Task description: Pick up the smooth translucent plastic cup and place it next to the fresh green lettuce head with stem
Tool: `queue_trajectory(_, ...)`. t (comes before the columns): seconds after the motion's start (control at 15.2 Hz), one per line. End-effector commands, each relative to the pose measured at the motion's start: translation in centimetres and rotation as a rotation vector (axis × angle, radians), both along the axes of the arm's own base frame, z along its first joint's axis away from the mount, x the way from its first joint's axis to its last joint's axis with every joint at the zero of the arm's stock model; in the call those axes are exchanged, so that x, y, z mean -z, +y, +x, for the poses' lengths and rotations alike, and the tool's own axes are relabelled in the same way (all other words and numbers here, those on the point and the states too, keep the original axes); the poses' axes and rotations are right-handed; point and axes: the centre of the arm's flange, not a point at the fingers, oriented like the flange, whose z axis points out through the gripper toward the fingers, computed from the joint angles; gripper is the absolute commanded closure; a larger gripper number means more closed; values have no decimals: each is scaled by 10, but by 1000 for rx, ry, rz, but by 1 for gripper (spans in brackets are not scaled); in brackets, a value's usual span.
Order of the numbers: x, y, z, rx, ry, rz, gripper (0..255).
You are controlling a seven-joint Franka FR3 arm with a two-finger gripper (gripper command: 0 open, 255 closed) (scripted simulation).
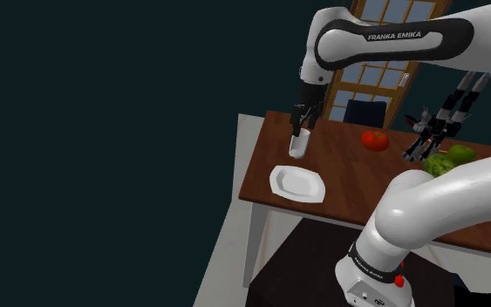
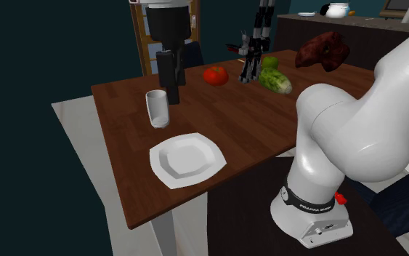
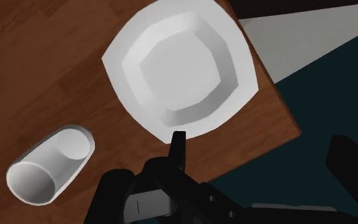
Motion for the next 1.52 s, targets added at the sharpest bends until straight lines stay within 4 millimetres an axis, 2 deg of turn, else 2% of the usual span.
queue_trajectory(0.0, 11, -26, 8, -4, -8, -5, 0)
queue_trajectory(1.45, 113, -278, 81, -31, -90, -47, 0)
